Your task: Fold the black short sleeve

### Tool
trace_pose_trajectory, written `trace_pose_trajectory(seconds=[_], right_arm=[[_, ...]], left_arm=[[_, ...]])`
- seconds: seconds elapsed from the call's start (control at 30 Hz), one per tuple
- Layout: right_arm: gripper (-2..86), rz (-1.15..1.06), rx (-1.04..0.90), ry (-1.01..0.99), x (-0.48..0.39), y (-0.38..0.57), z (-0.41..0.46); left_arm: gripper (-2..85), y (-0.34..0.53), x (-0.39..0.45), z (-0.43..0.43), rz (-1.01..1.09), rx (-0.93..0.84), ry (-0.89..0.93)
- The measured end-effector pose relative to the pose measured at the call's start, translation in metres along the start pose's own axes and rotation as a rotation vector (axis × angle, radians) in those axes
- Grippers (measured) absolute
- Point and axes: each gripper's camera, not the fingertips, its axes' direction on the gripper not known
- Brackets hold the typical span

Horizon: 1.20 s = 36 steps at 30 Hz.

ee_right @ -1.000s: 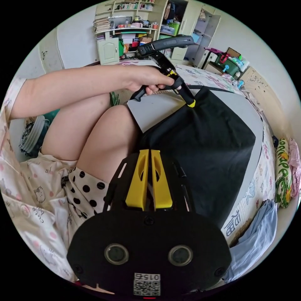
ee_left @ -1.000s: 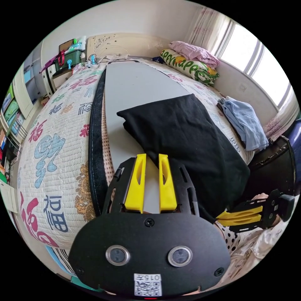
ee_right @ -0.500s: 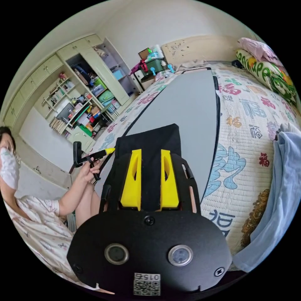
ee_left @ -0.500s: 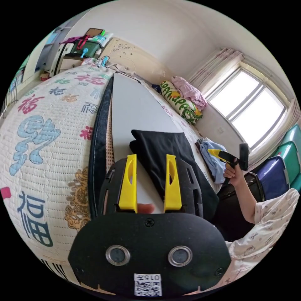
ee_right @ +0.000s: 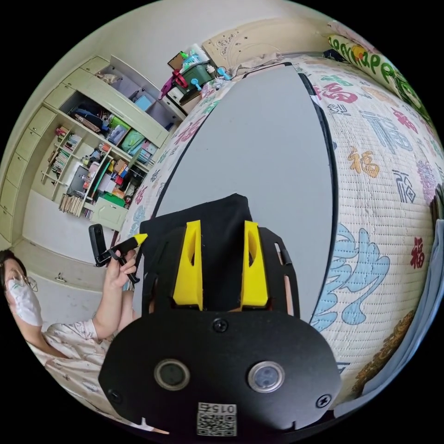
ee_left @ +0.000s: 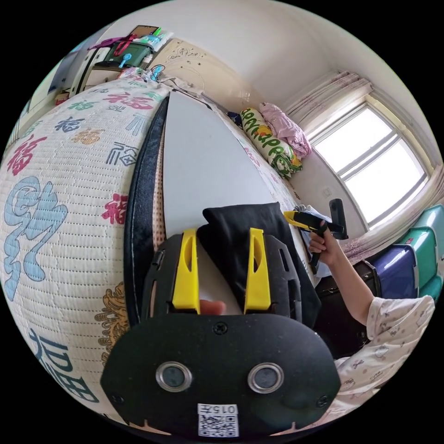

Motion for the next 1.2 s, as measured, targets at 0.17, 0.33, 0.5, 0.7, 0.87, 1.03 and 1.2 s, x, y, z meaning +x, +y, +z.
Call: trace_pose_trajectory(seconds=[0.17, 0.33, 0.5, 0.7, 0.87, 1.03, 1.2], right_arm=[[8.5, 0.030, -0.019, 0.005, -0.074, -0.011, 0.010], [1.6, 0.047, 0.034, -0.007, -0.152, 0.000, -0.019], [0.2, -0.063, 0.139, -0.029, -0.246, 0.039, -0.080], [-0.2, -0.059, 0.375, -0.185, -0.325, 0.131, -0.191], [-0.3, -0.113, 0.584, -0.291, -0.391, 0.220, -0.295], [-0.3, -0.191, 0.801, -0.330, -0.445, 0.292, -0.394], [-0.4, -0.244, 0.987, -0.265, -0.485, 0.354, -0.486]], left_arm=[[11.1, -0.024, -0.008, -0.004, 0.006, -0.034, -0.046], [6.7, -0.037, 0.002, -0.025, 0.041, -0.023, -0.066], [4.3, -0.043, 0.066, -0.087, 0.186, 0.089, -0.066], [0.2, -0.050, 0.158, -0.170, 0.332, 0.223, -0.020], [-0.1, -0.060, 0.235, -0.223, 0.424, 0.306, 0.082], [-0.1, -0.074, 0.319, -0.258, 0.548, 0.375, 0.171], [0.4, -0.102, 0.409, -0.264, 0.689, 0.397, 0.274]])
